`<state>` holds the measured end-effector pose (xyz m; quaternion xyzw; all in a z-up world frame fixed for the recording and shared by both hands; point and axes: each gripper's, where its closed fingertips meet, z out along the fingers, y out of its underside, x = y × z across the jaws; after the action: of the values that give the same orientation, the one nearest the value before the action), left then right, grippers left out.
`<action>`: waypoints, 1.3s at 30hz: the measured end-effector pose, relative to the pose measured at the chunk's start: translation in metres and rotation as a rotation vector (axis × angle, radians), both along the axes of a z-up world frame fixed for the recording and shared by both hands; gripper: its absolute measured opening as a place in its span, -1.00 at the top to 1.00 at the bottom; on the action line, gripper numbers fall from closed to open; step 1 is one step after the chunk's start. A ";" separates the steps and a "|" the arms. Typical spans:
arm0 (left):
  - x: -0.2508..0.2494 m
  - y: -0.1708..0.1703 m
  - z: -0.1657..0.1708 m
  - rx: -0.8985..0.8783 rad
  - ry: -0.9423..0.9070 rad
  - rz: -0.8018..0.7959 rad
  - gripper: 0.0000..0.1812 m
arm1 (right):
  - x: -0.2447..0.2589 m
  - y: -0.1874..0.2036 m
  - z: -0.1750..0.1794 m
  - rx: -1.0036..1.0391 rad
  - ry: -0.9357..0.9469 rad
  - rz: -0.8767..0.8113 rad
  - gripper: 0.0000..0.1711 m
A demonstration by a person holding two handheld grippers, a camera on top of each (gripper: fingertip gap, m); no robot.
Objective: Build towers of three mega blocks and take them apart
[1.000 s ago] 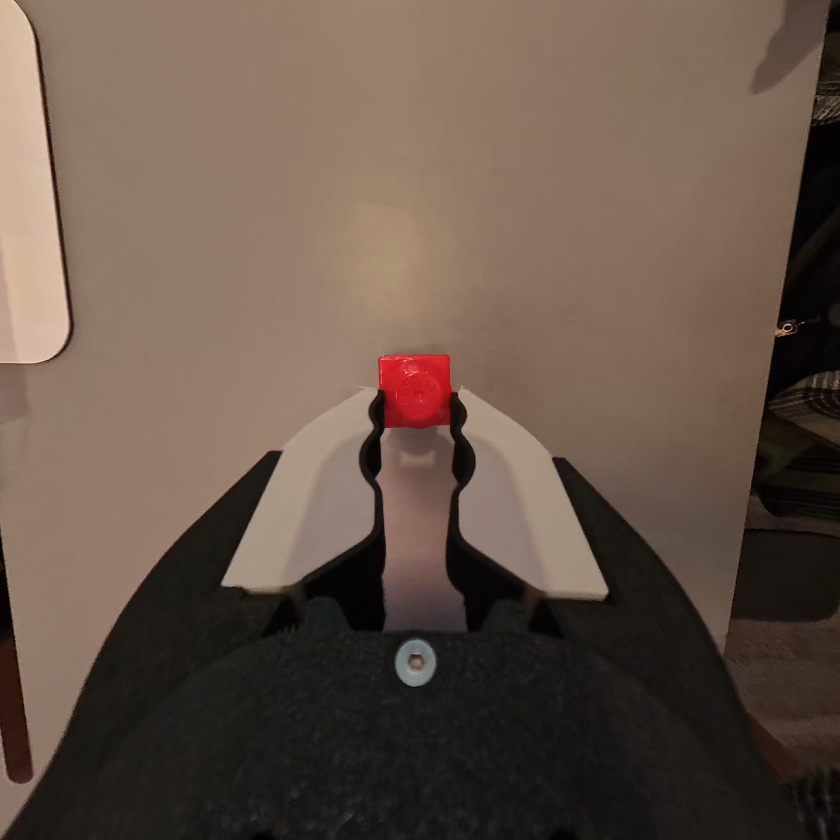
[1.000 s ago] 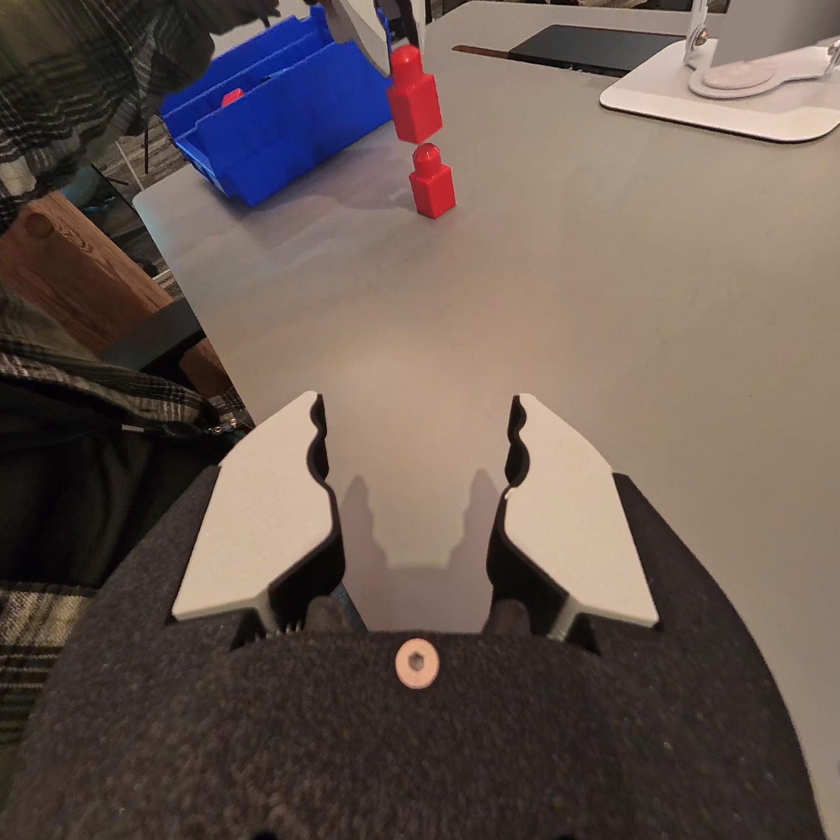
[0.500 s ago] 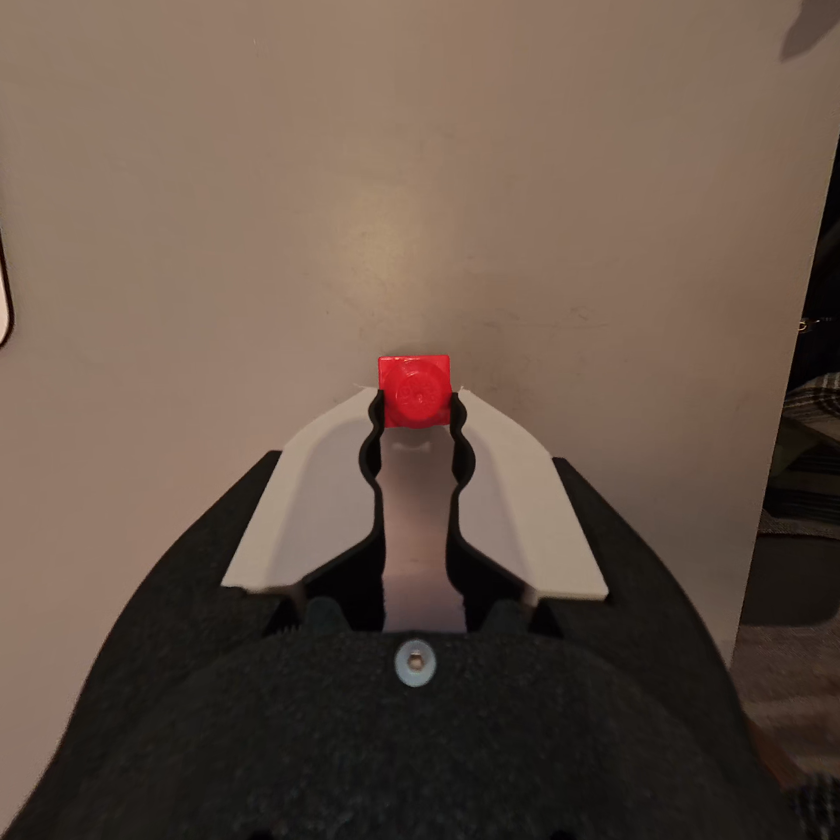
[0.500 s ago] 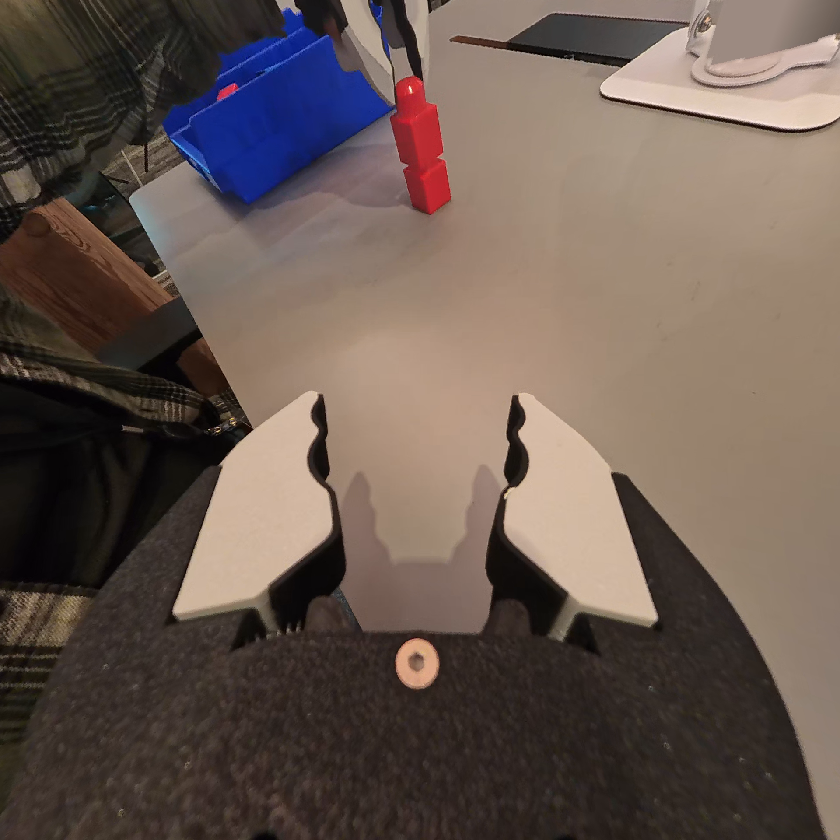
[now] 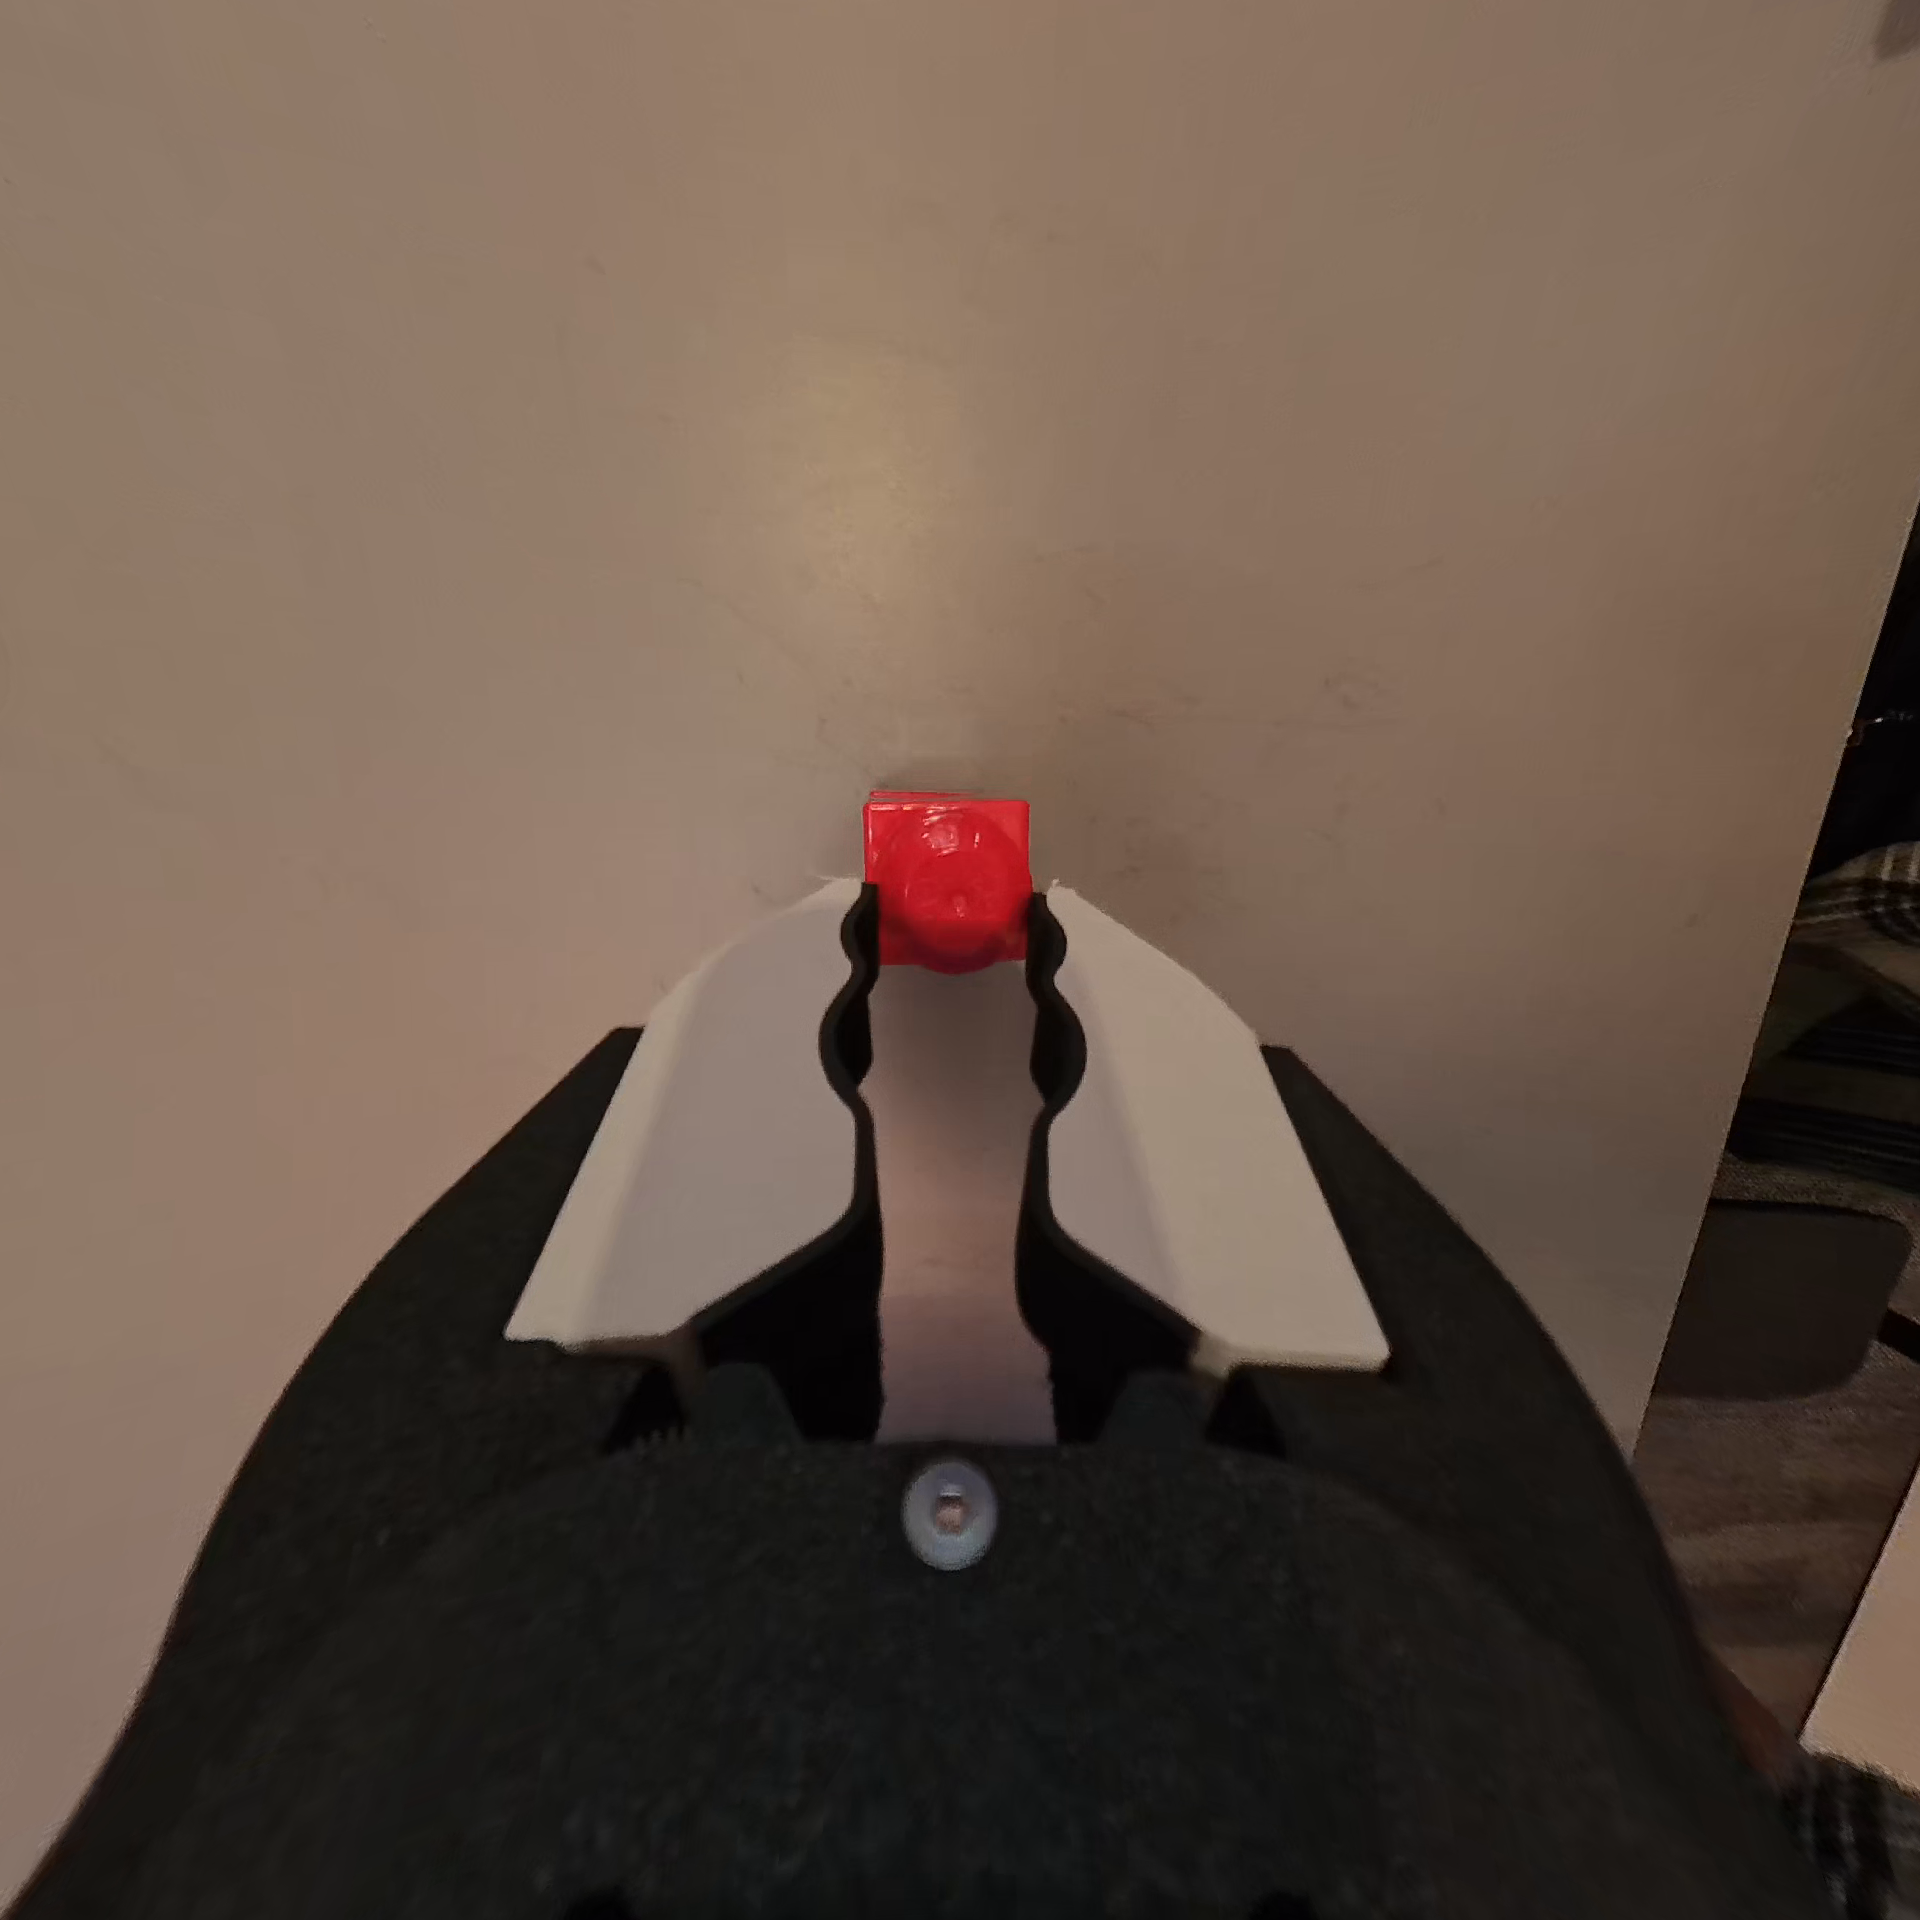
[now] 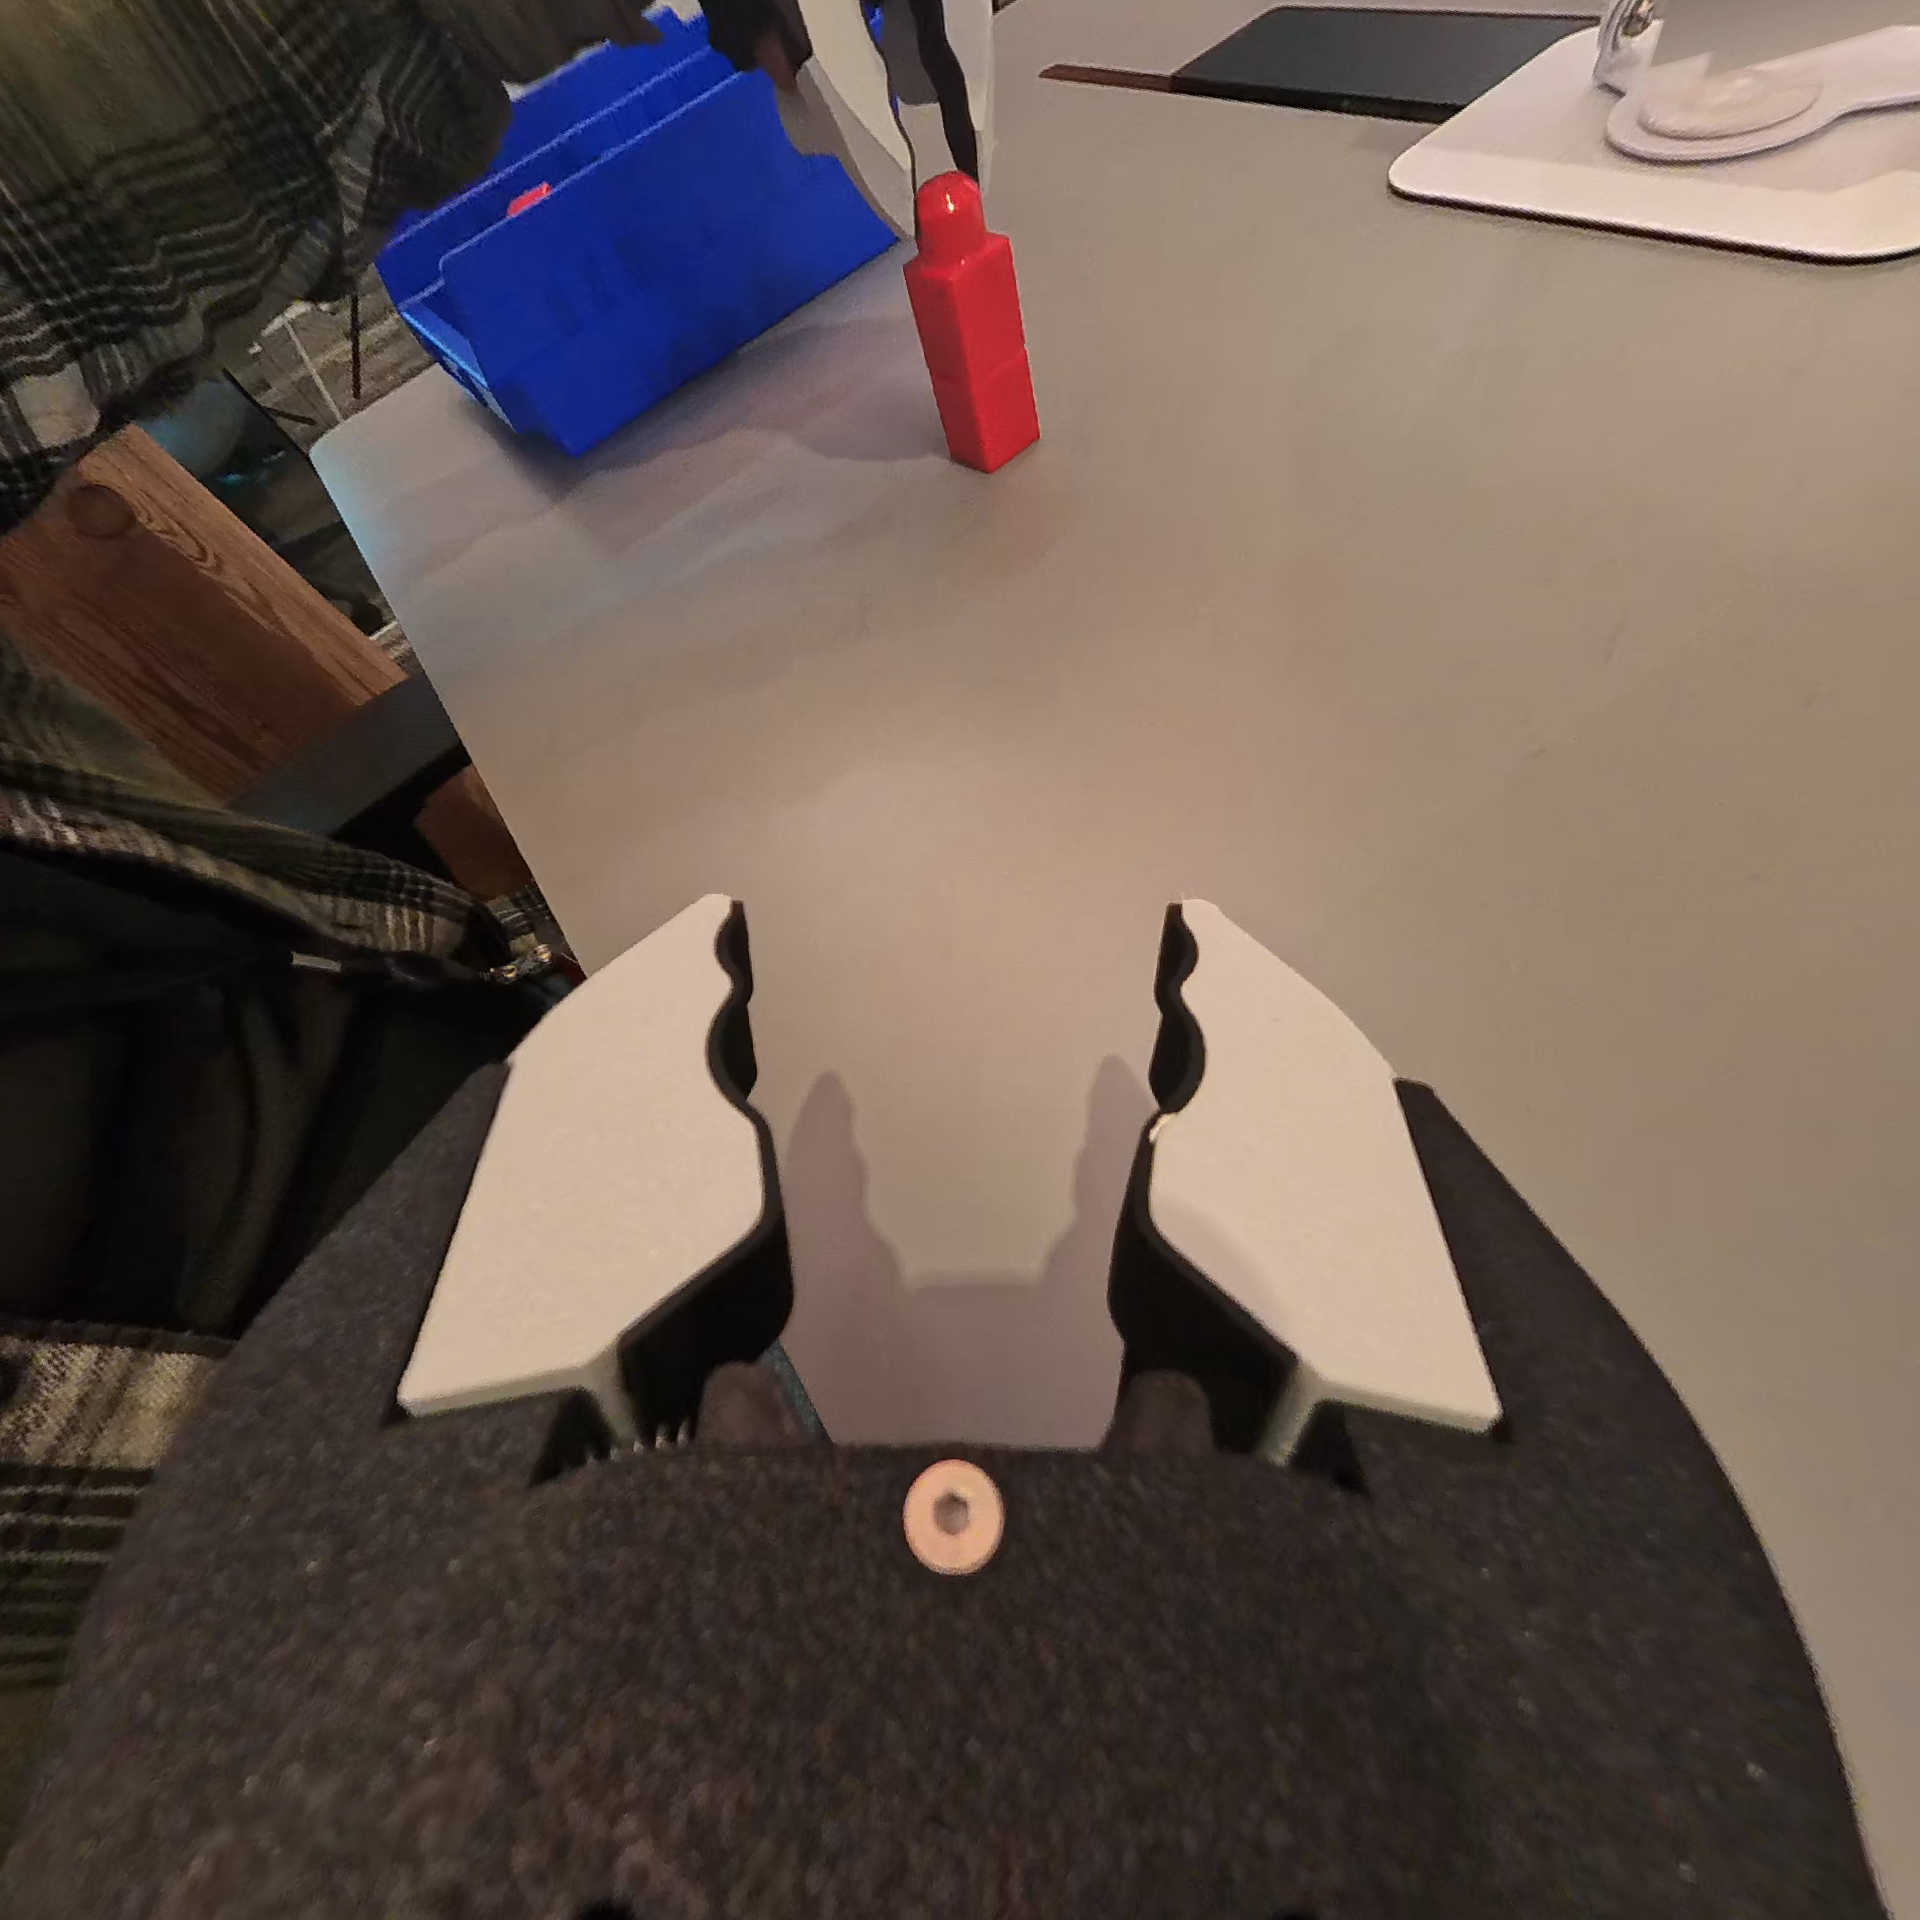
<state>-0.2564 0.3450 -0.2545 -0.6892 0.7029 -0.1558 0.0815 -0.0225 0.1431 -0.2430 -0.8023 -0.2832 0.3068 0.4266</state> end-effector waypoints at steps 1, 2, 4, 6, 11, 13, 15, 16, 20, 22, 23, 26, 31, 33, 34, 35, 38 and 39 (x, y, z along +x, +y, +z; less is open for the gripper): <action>0.000 0.000 0.000 0.001 0.003 -0.003 0.70 | 0.000 0.000 0.001 0.003 0.003 0.002 0.13; 0.000 0.000 0.000 0.002 0.004 -0.005 0.70 | -0.001 0.000 0.001 0.005 0.003 0.006 0.14; -0.001 0.000 0.000 0.009 0.011 -0.007 0.70 | -0.002 0.001 0.002 0.009 0.002 0.010 0.15; -0.001 0.000 0.000 0.021 0.027 -0.011 0.70 | -0.002 0.000 0.001 0.003 0.002 0.012 0.14; -0.001 -0.001 0.000 0.040 0.074 -0.024 0.70 | -0.003 0.000 0.007 0.013 0.004 0.014 0.13; -0.001 -0.001 0.000 0.026 0.068 -0.027 0.70 | -0.004 -0.001 0.011 0.021 0.001 0.014 0.12; 0.000 -0.001 0.004 0.004 0.041 -0.015 0.65 | -0.005 -0.002 0.016 0.031 0.000 0.018 0.11; 0.000 0.002 0.009 0.011 0.016 0.005 0.53 | -0.005 -0.003 0.018 0.036 0.002 0.020 0.11; -0.022 0.019 0.066 0.080 -0.148 0.123 0.28 | -0.005 -0.003 0.023 0.048 -0.001 0.015 0.11; -0.057 0.028 0.098 0.135 -0.209 0.218 0.29 | -0.006 -0.003 0.022 0.043 -0.002 0.017 0.11; -0.080 0.031 0.109 0.165 -0.218 0.267 0.30 | -0.007 -0.002 0.021 0.040 -0.004 0.020 0.11; -0.156 0.029 0.121 0.216 -0.189 0.418 0.33 | -0.013 0.002 0.018 0.033 -0.007 0.030 0.11; -0.259 0.011 0.088 0.211 -0.076 0.658 0.38 | -0.033 0.009 0.017 0.026 -0.019 0.077 0.12; -0.283 0.006 0.073 0.226 -0.055 0.713 0.41 | -0.042 0.011 0.017 0.021 -0.034 0.098 0.12; -0.292 0.006 0.068 0.228 -0.058 0.743 0.43 | -0.047 0.012 0.017 0.018 -0.043 0.107 0.12; -0.300 0.007 0.063 0.227 -0.064 0.773 0.45 | -0.050 0.012 0.018 0.017 -0.053 0.115 0.12; -0.313 0.014 0.050 0.219 -0.097 0.847 0.50 | -0.058 0.014 0.022 0.023 -0.079 0.128 0.12; -0.315 0.016 0.045 0.209 -0.103 0.858 0.52 | -0.059 0.014 0.023 0.025 -0.083 0.128 0.12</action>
<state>-0.5713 0.3608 -0.2090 -0.8979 0.3604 -0.0700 0.2430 -0.0817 0.1576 -0.2198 -0.7893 -0.3552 0.2961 0.4039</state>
